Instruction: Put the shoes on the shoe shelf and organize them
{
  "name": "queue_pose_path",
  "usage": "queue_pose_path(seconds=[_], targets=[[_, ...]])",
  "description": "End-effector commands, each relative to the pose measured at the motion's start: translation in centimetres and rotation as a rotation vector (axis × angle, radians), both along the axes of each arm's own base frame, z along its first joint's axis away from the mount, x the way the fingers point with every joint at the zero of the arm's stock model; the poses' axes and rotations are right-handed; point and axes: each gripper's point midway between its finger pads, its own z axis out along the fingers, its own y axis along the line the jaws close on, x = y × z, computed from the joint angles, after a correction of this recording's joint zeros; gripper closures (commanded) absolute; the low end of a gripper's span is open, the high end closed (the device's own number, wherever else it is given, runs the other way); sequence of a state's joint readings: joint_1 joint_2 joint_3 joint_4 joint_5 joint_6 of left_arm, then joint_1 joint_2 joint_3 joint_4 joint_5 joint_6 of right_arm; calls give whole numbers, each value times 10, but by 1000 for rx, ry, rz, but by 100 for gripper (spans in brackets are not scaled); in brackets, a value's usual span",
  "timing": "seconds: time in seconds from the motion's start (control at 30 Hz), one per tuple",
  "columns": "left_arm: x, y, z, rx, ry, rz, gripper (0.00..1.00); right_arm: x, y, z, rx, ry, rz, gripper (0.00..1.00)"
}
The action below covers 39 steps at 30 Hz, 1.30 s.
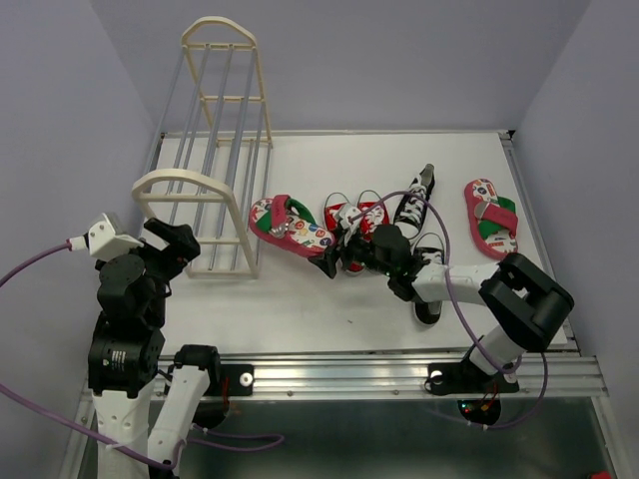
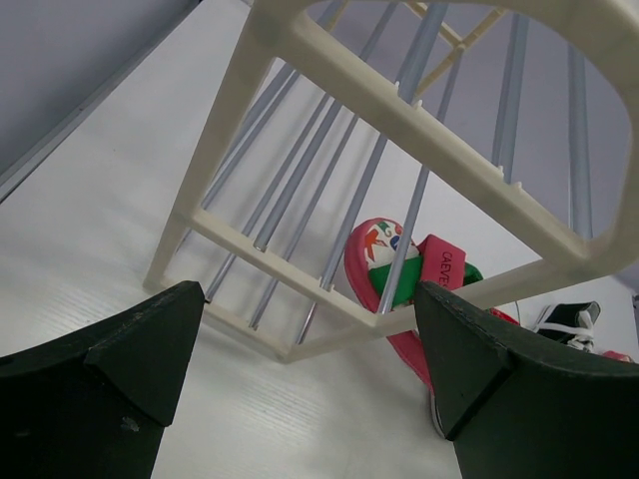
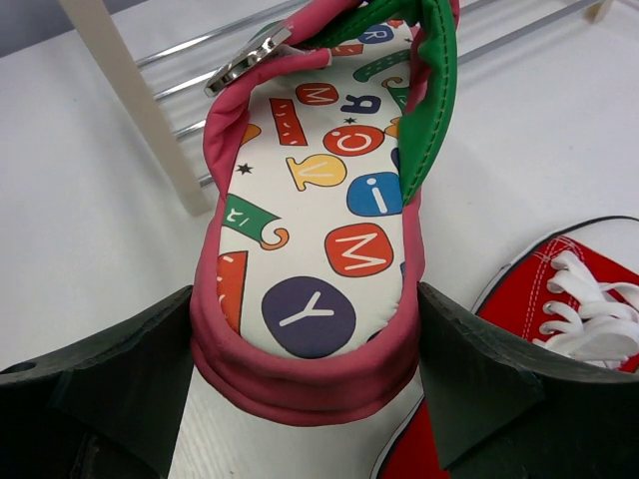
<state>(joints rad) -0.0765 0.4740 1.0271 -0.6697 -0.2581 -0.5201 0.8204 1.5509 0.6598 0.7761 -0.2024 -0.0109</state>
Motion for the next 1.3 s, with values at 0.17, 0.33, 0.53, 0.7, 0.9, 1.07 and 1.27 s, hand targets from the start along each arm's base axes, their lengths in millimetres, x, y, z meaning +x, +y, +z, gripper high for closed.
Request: queue_pose_path(seconds=[0.17, 0.33, 0.53, 0.7, 0.9, 1.07, 1.27], targets=[[6, -6, 20, 15, -81, -46, 1, -8, 39, 66, 188, -212, 296, 99], [10, -8, 18, 16, -75, -54, 1, 7, 47, 67, 219, -233, 303, 99], [11, -7, 15, 14, -68, -47, 1, 17, 64, 66, 252, -229, 358, 99], [18, -12, 11, -1, -70, -70, 1, 36, 73, 68, 262, -245, 342, 99], [25, -17, 12, -4, -78, -97, 1, 52, 79, 56, 249, -232, 350, 99], [32, -22, 10, -6, -78, -121, 1, 52, 89, 50, 251, -218, 401, 99], [33, -22, 8, -9, -77, -121, 1, 61, 103, 47, 258, -210, 438, 99]])
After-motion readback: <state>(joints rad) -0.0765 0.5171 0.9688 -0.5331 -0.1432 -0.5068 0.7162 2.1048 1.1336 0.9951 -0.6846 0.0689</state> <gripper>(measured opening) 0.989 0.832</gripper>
